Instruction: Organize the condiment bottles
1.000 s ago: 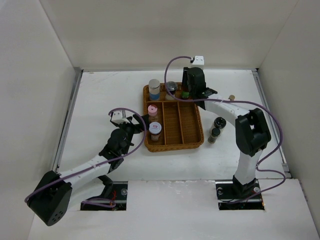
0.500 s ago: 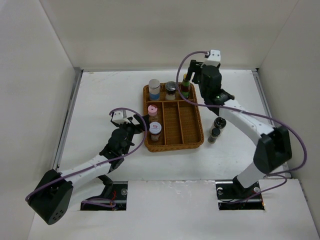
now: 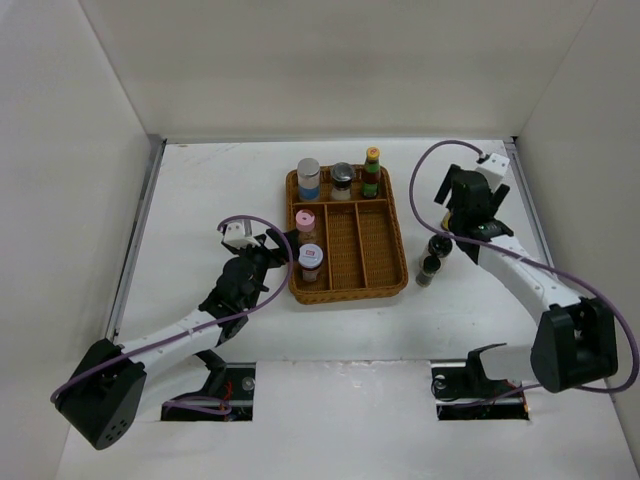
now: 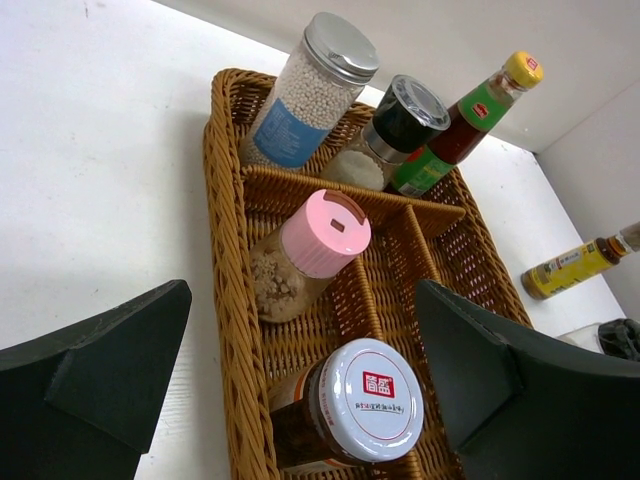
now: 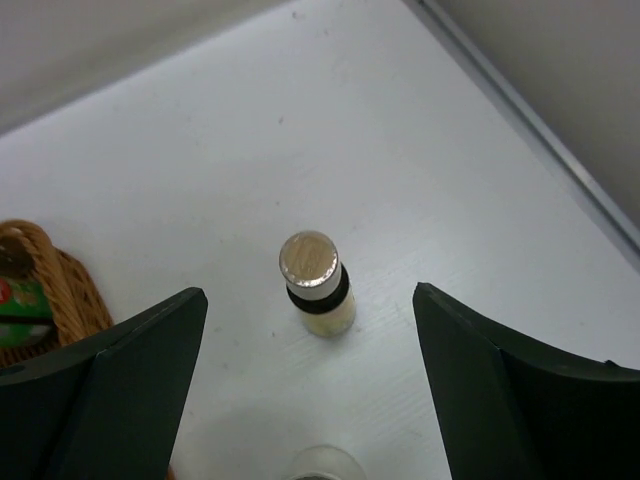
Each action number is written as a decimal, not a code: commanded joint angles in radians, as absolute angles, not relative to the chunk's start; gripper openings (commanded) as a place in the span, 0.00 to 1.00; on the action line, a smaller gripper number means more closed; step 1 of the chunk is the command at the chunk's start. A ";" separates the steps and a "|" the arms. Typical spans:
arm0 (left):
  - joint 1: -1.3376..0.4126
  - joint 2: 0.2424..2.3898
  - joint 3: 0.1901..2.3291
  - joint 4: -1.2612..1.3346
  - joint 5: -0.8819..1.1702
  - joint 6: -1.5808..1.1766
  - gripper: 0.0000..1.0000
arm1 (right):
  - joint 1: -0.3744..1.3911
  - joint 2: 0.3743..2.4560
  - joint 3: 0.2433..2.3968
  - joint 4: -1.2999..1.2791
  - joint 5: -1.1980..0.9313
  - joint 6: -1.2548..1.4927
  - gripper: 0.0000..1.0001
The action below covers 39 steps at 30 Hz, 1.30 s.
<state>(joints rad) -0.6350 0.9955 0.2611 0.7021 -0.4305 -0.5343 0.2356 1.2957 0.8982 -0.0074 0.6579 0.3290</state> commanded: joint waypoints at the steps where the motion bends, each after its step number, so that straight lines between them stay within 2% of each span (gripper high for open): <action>1: -0.633 0.977 0.253 0.753 -0.411 -0.552 0.97 | 0.219 1.333 0.907 0.000 0.617 0.350 0.89; 5: -0.633 0.966 0.252 0.753 -0.411 -0.552 0.97 | 0.202 1.373 0.931 0.069 0.552 0.334 0.84; 7: -0.633 0.966 0.252 0.750 -0.411 -0.552 0.97 | 0.193 1.403 0.962 0.054 0.560 0.330 0.79; 15: -0.627 0.963 0.249 0.756 -0.411 -0.552 0.97 | 0.160 1.471 0.974 0.037 0.555 0.345 0.69; 26: -0.620 0.976 0.247 0.759 -0.411 -0.552 0.97 | 0.148 1.489 1.002 0.164 0.580 0.299 0.30; 28: -0.622 0.983 0.249 0.759 -0.414 -0.552 0.97 | 0.148 1.485 1.012 0.167 0.589 0.293 0.25; 34: -0.619 0.982 0.247 0.764 -0.417 -0.552 0.97 | 0.160 1.401 1.038 0.184 0.626 0.255 0.21; 39: -0.616 0.971 0.244 0.765 -0.420 -0.551 0.97 | 0.283 1.296 1.055 0.187 0.621 0.219 0.21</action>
<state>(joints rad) -0.6220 0.9859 0.2546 0.7074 -0.4240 -0.5430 0.2028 1.4017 0.9802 0.0555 0.5983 0.2501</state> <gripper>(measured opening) 0.971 0.415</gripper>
